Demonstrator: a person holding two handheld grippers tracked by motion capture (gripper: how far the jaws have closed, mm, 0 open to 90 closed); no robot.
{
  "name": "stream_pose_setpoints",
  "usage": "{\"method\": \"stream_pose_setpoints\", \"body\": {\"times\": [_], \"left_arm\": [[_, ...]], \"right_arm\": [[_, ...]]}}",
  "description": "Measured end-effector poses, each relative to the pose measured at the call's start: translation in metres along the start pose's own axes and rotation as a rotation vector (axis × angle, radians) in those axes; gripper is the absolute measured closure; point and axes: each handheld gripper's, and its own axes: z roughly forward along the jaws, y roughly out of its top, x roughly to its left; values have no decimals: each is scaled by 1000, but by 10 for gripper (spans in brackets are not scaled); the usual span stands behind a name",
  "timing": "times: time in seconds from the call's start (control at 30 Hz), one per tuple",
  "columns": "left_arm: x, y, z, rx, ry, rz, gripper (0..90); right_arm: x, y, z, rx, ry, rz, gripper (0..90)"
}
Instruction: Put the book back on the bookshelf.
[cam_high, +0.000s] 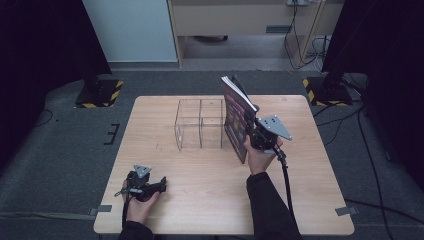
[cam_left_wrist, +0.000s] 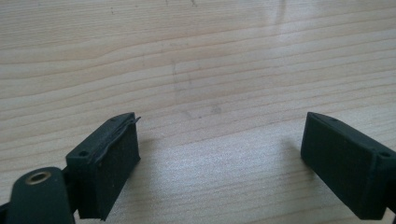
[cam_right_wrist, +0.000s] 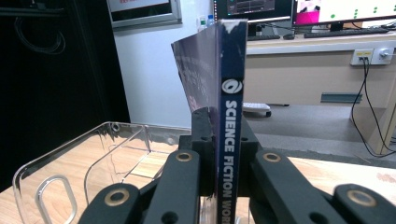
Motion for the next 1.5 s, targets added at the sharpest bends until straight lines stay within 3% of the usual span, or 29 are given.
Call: {"method": "stream_pose_setpoints", "body": {"times": [0.23, 0.43, 0.67, 0.83, 1.0, 1.3, 1.5], "left_arm": [[0, 0, 0, 0, 0, 0, 105], [0, 0, 0, 1, 0, 0, 105], [0, 0, 0, 1, 0, 0, 105], [0, 0, 0, 1, 0, 0, 105], [0, 0, 0, 0, 0, 0, 105], [0, 0, 0, 1, 0, 0, 105], [0, 0, 0, 1, -1, 0, 105]], "right_arm": [[-3, -1, -6, 28, 16, -3, 836], [-10, 9, -12, 119, 81, 32, 818], [-13, 21, -7, 191, 109, 34, 786], [-13, 25, -4, 218, 107, 37, 802], [-9, 27, -4, 236, 76, -17, 842], [-3, 22, 1, 116, 20, -38, 845], [-2, 17, 7, 66, -25, -41, 845]]}}
